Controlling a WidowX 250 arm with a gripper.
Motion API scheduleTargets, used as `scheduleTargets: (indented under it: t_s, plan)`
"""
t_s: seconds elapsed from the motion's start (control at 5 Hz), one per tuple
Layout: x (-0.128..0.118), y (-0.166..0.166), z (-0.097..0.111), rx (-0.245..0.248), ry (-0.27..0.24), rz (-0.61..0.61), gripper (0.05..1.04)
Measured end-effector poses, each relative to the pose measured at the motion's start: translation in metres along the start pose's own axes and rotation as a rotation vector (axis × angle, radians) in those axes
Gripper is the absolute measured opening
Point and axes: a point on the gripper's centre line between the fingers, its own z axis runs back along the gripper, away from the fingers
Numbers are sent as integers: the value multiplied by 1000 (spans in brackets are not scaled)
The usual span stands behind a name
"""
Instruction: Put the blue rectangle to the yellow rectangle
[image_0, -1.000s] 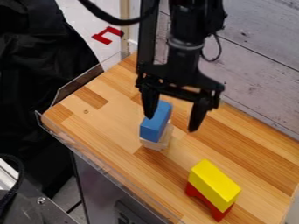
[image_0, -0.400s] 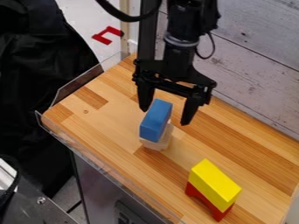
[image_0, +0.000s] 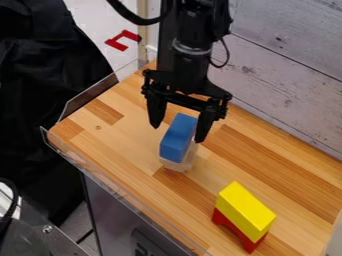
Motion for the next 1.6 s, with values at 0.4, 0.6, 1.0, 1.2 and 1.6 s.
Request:
scheduleTargets:
  t_s: [0.4,0.6,1.0,1.2,1.6]
  plan:
    - [0,4,-6,-29,23,13,1000]
    - [1,4,-8,-43,25,16,1000]
    - [1,5,-13,-47,41,11,1000]
    - [1,4,-16,-51,51,13,1000]
    - [-1,6,-28,-55,93,29,969]
